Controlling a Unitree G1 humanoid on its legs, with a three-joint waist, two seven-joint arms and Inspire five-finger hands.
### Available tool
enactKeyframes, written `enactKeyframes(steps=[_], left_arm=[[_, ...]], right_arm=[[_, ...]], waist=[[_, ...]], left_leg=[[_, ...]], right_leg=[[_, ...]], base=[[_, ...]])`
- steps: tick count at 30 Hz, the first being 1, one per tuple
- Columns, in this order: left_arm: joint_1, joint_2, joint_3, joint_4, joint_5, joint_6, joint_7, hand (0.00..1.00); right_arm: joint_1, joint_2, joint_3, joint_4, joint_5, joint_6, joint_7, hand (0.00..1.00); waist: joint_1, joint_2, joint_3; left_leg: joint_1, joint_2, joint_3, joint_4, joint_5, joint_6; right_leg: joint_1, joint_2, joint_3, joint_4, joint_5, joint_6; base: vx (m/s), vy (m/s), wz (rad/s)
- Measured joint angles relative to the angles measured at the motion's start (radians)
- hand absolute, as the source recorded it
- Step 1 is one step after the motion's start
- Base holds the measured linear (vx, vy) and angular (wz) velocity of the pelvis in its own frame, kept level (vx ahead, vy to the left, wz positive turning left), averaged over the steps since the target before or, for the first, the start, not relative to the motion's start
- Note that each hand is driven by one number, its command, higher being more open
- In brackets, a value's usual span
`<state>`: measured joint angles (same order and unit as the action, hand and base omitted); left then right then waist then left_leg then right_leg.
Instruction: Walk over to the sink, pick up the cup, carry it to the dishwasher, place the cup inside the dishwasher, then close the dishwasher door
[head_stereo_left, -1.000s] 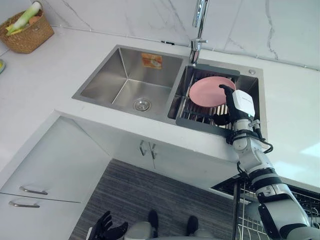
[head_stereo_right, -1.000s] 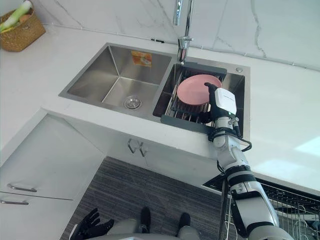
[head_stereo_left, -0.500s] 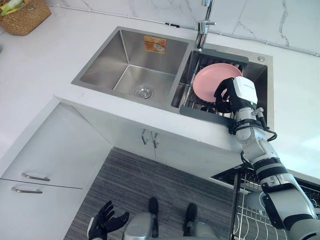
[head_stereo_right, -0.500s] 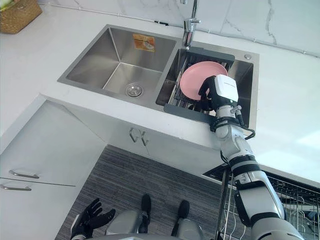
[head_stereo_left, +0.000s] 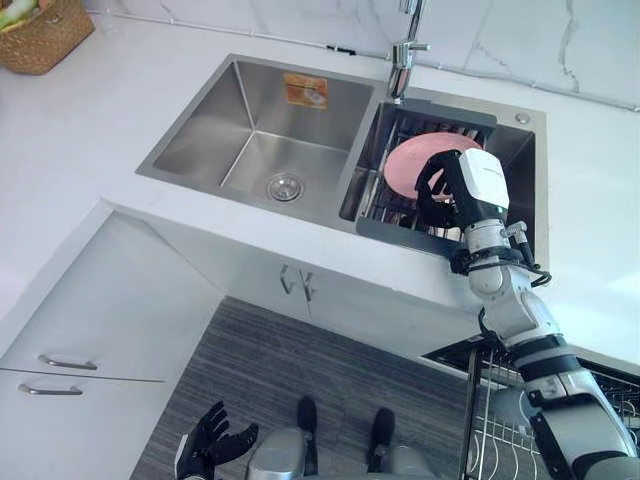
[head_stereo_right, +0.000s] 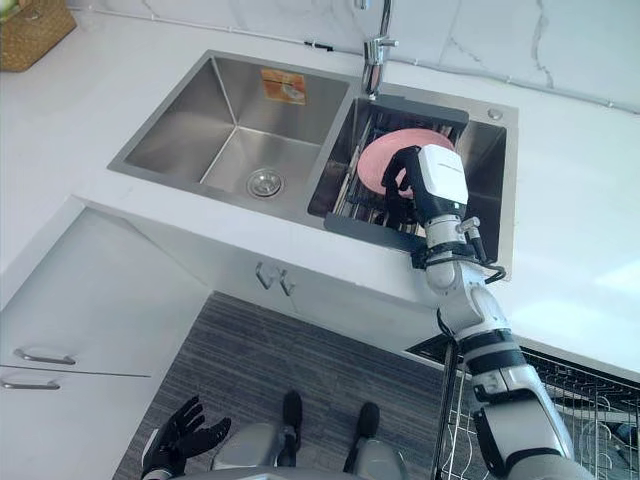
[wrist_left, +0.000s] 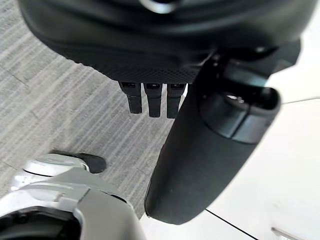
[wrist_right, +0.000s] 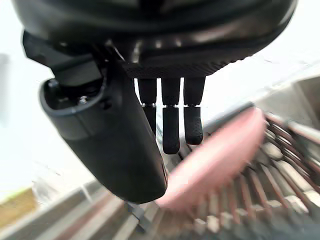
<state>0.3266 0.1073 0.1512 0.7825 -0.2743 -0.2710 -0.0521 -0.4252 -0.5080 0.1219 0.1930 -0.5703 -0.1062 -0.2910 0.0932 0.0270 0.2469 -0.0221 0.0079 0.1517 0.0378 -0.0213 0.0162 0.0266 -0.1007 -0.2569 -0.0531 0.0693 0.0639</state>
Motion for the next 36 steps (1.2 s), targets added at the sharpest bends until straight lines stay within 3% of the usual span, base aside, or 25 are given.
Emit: enactKeyframes(steps=[8,9,19,28,36], left_arm=[[0.014,-0.001,0.0,0.016,0.0,-0.008,0.001,0.9],[0.017,-0.001,-0.001,0.022,0.0,-0.008,0.001,0.9],[0.039,0.0,-0.001,0.043,0.003,-0.012,0.002,0.9],[0.04,0.0,-0.002,0.043,0.003,-0.008,0.003,0.9],[0.049,0.004,-0.002,0.05,0.021,0.004,0.001,0.9]], right_arm=[[0.093,0.003,-0.039,-0.108,0.023,-0.018,0.008,0.3],[0.114,0.004,-0.046,-0.109,0.026,-0.018,0.011,0.9],[0.198,0.016,-0.068,-0.126,0.031,-0.014,0.056,0.9],[0.198,0.016,-0.072,-0.118,0.027,-0.016,0.121,0.9],[0.179,0.016,-0.062,-0.016,0.005,-0.003,0.135,0.9]], waist=[[-0.026,-0.007,-0.02],[-0.026,-0.008,-0.034],[-0.039,-0.011,-0.092],[-0.04,-0.016,-0.101],[-0.035,-0.03,-0.13]], left_leg=[[0.041,-0.004,0.027,-0.046,0.016,-0.002],[0.046,-0.004,0.028,-0.056,0.02,-0.002],[0.068,0.0,0.037,-0.081,0.024,-0.006],[0.075,-0.002,0.033,-0.089,0.03,-0.006],[0.076,-0.008,0.013,-0.107,0.043,-0.004]], right_leg=[[0.01,0.0,0.024,-0.002,-0.003,0.003],[0.01,0.001,0.026,-0.005,-0.003,0.003],[0.024,0.011,0.033,-0.022,-0.002,0.002],[0.028,0.012,0.028,-0.022,-0.002,0.003],[0.03,0.01,0.007,-0.031,-0.002,0.003]], base=[[-0.03,0.012,-0.11],[-0.02,0.003,-0.04],[0.01,-0.003,-0.02],[-0.01,-0.001,0.01],[-0.02,-0.004,0.07]])
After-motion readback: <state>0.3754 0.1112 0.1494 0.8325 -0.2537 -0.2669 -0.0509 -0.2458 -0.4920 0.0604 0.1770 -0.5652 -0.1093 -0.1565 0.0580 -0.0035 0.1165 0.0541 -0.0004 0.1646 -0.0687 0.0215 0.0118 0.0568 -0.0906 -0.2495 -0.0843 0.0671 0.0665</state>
